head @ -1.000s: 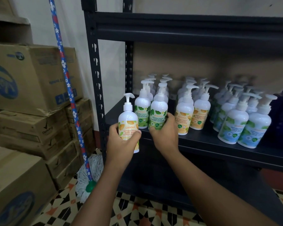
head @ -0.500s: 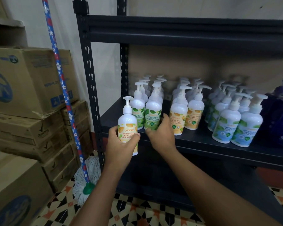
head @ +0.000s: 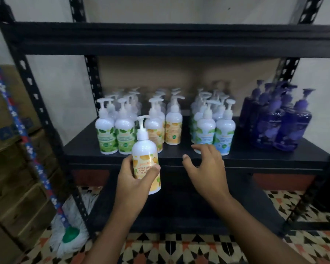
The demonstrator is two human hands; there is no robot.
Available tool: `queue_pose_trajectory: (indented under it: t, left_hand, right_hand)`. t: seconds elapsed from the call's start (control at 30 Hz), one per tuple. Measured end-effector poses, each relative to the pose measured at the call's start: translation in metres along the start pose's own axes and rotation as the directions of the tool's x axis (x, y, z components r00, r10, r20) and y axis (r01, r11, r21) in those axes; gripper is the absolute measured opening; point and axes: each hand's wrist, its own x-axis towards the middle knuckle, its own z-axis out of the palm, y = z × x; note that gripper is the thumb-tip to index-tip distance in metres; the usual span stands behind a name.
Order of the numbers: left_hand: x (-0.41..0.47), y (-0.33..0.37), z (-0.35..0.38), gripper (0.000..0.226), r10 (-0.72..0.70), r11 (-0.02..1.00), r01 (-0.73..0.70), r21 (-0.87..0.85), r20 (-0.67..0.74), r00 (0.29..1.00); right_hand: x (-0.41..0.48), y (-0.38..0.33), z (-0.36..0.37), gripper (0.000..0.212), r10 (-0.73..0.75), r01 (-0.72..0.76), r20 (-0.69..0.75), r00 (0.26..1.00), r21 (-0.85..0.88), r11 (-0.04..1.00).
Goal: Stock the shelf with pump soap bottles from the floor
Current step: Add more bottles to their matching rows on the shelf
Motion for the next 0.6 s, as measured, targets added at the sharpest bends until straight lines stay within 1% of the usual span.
queue_pose_trajectory:
  t: [0.1,0.17,0.2,0.3,0.37,0.47,0.6]
  left_hand:
    - [-0.004,0.001,0.030,0.043,0.029,0.999,-0.032,0.024,0.096,0.995]
    - [0.000,0.001,0.048,0.045,0.053,0.997,-0.060,0.044,0.133,0.990]
    - [0.004,0.001,0.057,0.045,0.063,0.996,-0.071,0.051,0.143,0.988]
    - [0.020,0.002,0.077,0.047,0.099,0.992,-0.109,0.062,0.154,0.983]
    - [0.033,0.003,0.085,0.048,0.127,0.987,-0.140,0.082,0.149,0.981]
    - [0.051,0.002,0.093,0.050,0.173,0.975,-0.189,0.120,0.137,0.975]
    - [0.068,-0.005,0.099,0.053,0.192,0.964,-0.210,0.165,0.120,0.974]
  right_hand:
    - [0.003,0.030,-0.018,0.046,0.040,-0.048,-0.107,0.993,-0.069,0.997]
    - [0.008,0.046,-0.028,0.057,0.072,-0.088,-0.164,0.984,-0.095,0.992]
    - [0.011,0.052,-0.032,0.064,0.096,-0.114,-0.168,0.981,-0.104,0.988]
    - [0.019,0.069,-0.033,0.084,0.177,-0.188,-0.084,0.981,-0.148,0.971]
    - [0.021,0.077,-0.028,0.091,0.221,-0.217,-0.004,0.975,-0.208,0.954]
    - [0.023,0.081,-0.019,0.092,0.269,-0.242,0.063,0.961,-0.278,0.930]
    - [0.025,0.079,-0.014,0.091,0.294,-0.259,0.062,0.954,-0.327,0.909]
